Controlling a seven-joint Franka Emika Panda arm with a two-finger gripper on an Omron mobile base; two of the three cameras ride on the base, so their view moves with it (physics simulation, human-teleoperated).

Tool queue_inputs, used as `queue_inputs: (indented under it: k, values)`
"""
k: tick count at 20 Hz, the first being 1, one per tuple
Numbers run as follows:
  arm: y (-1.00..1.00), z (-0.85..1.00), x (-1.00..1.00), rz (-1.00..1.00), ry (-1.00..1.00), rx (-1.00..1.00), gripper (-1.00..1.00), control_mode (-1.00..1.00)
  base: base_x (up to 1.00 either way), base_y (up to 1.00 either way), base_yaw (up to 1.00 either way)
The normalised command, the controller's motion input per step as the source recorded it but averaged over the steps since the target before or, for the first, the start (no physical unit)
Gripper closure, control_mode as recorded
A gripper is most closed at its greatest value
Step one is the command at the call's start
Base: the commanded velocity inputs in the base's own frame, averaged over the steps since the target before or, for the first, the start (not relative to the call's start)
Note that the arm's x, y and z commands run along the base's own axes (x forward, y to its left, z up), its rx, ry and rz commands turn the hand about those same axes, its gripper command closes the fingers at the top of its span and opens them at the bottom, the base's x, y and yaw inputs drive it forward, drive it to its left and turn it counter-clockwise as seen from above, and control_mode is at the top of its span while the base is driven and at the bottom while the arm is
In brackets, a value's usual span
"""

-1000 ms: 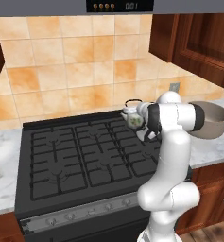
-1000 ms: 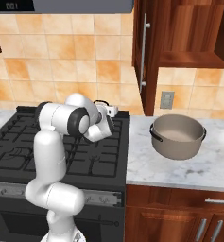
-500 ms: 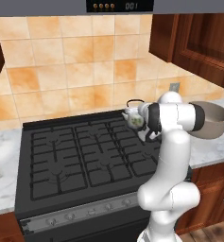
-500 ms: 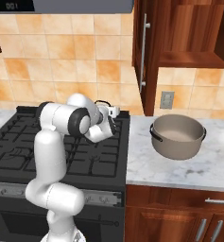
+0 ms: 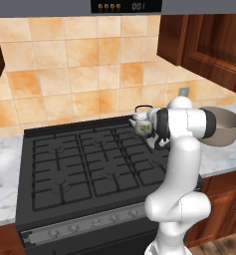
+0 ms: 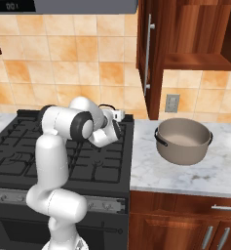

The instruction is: Pick the kettle from the cabinet and place it on a stove burner. Then pick the pot from the counter and place it on another stove burner. Finally, turn both burners on.

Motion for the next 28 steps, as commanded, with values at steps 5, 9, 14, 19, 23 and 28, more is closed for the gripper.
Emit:
queue_inputs:
  k: [5,9,14,19,23,28]
  values:
    - [-0.05,0.0,-0.01,0.0,0.0,0.0,-1.0,-1.0,0.0,0.0,0.0]
    - [-0.01,0.0,-0.02,0.0,0.0,0.0,-1.0,-1.0,0.0,0.0,0.0]
    - [0.0,0.0,-0.06,0.0,-0.03,0.0,-1.0,-1.0,0.0,0.0,0.0]
    - [0.0,0.0,-0.16,0.0,-0.06,0.0,-1.0,-1.0,0.0,0.0,0.0]
    - [0.0,0.0,-0.26,0.0,-0.07,0.0,-1.0,-1.0,0.0,0.0,0.0]
    - [0.0,0.0,-0.3,0.0,-0.04,0.0,-1.0,-1.0,0.0,0.0,0.0]
